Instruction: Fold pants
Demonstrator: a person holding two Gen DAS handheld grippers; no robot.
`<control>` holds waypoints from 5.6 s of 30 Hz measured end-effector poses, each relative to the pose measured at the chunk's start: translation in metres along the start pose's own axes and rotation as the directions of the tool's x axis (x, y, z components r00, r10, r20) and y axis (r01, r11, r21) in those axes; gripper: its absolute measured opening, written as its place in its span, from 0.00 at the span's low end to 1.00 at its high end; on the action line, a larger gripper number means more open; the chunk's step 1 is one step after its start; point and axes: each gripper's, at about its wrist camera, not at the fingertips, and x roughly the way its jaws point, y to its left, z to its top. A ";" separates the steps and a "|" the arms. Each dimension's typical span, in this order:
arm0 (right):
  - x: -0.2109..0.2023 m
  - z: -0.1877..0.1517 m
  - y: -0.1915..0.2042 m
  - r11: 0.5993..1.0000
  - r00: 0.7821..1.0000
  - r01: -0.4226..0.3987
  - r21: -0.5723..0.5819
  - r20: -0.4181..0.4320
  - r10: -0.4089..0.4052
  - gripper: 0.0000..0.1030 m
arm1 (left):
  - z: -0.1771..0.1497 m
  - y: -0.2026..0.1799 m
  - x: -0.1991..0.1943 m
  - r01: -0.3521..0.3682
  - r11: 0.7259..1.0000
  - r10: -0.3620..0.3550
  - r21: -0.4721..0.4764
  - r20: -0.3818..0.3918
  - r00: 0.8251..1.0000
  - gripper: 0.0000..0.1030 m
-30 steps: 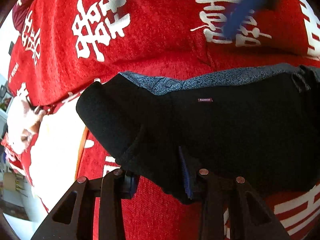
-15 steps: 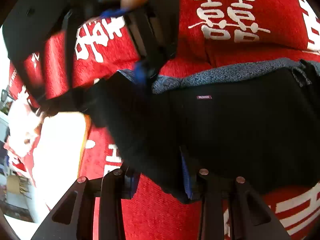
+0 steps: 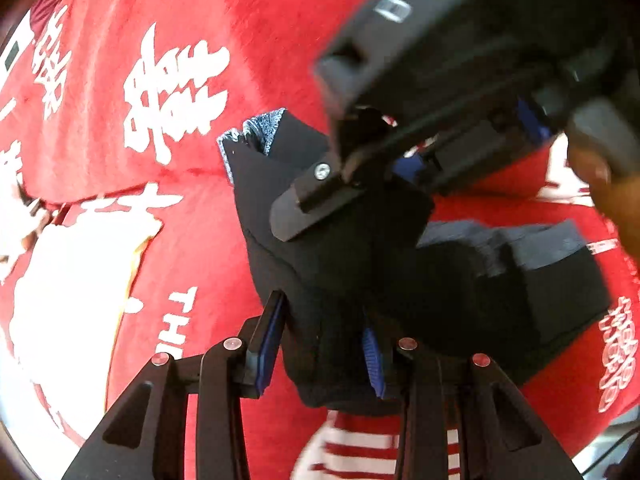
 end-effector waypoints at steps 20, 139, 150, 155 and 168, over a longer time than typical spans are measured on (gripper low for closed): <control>-0.191 -0.161 -0.117 0.976 0.911 -0.141 0.169 0.408 0.060 0.20 | 0.031 -0.214 -0.054 0.153 0.945 -0.170 0.289 0.031 0.985 0.36; -0.210 -0.276 -0.270 0.812 0.907 0.127 0.569 0.264 -0.327 0.76 | 0.025 -0.145 0.079 -0.080 0.992 0.037 -0.096 -0.389 0.920 0.98; -0.224 -0.274 -0.303 0.816 0.920 0.000 0.578 0.320 -0.226 0.77 | 0.032 -0.107 0.104 0.010 0.989 -0.071 -0.147 -0.415 0.907 0.97; -0.214 -0.264 -0.310 0.837 0.933 -0.029 0.547 0.315 -0.174 0.77 | 0.032 -0.101 0.117 0.117 0.969 -0.203 -0.218 -0.427 0.881 0.98; -0.232 -0.241 -0.288 0.855 0.887 0.057 0.516 0.367 -0.281 0.76 | 0.062 -0.115 0.098 0.131 0.976 -0.176 -0.171 -0.283 0.943 0.98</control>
